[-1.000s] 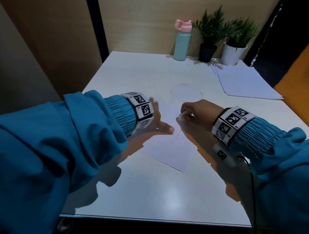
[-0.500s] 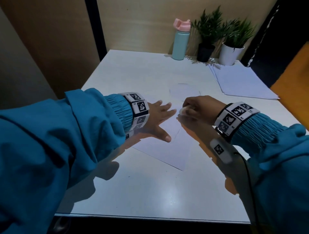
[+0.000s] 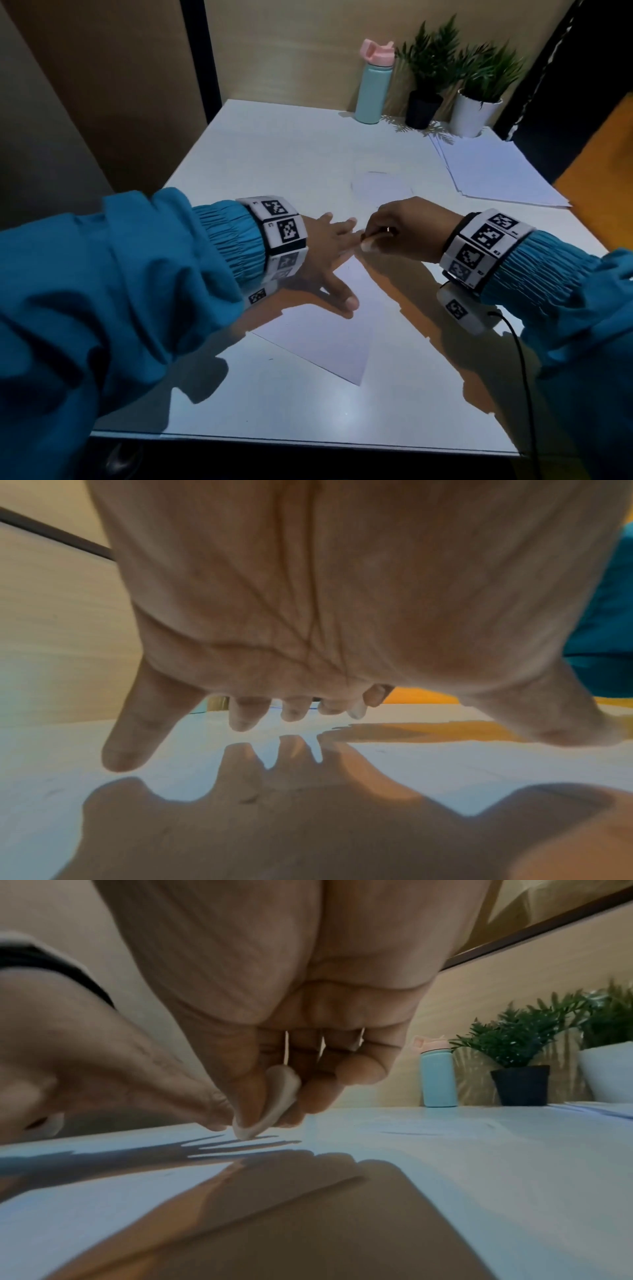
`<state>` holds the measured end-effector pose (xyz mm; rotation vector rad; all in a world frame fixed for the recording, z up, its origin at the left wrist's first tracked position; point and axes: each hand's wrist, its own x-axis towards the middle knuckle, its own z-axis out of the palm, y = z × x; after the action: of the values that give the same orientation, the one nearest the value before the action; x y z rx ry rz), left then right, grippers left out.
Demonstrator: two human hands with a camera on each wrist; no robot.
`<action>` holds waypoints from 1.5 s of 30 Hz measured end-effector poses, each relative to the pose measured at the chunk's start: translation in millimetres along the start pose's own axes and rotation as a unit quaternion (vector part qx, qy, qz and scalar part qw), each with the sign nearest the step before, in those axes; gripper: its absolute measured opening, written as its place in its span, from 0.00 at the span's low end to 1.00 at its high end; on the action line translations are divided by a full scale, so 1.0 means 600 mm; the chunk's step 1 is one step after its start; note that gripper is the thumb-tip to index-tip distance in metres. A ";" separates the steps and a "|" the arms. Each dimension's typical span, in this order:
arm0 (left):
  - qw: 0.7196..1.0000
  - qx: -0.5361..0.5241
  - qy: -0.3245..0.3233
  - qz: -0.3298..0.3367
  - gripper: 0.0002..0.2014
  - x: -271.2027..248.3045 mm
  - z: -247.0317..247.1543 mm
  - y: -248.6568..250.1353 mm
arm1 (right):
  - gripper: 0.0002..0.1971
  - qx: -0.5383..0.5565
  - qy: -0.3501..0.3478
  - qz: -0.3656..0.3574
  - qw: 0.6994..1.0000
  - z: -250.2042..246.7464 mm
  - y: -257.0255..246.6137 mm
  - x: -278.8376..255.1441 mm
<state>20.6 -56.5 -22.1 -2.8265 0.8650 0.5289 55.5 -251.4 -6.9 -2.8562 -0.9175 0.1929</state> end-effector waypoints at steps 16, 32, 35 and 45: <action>0.999 0.031 -0.027 -0.009 0.64 0.034 0.019 -0.008 | 0.14 -0.122 -0.099 0.042 0.987 0.012 -0.037 0.016; 0.999 0.033 -0.022 -0.009 0.63 0.028 0.018 -0.002 | 0.20 -0.154 -0.141 0.064 0.976 0.002 0.003 0.018; 0.999 0.029 -0.027 -0.008 0.63 0.029 0.018 -0.004 | 0.18 -0.134 -0.142 0.046 0.980 0.012 -0.006 0.011; 0.999 0.031 -0.023 -0.009 0.62 0.026 0.018 -0.003 | 0.20 -0.141 -0.136 0.035 0.980 0.022 -0.009 0.000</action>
<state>30.8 -60.6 -37.8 -2.7513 0.8323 0.5533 50.4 -245.8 -19.2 -3.1828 -0.9588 0.5113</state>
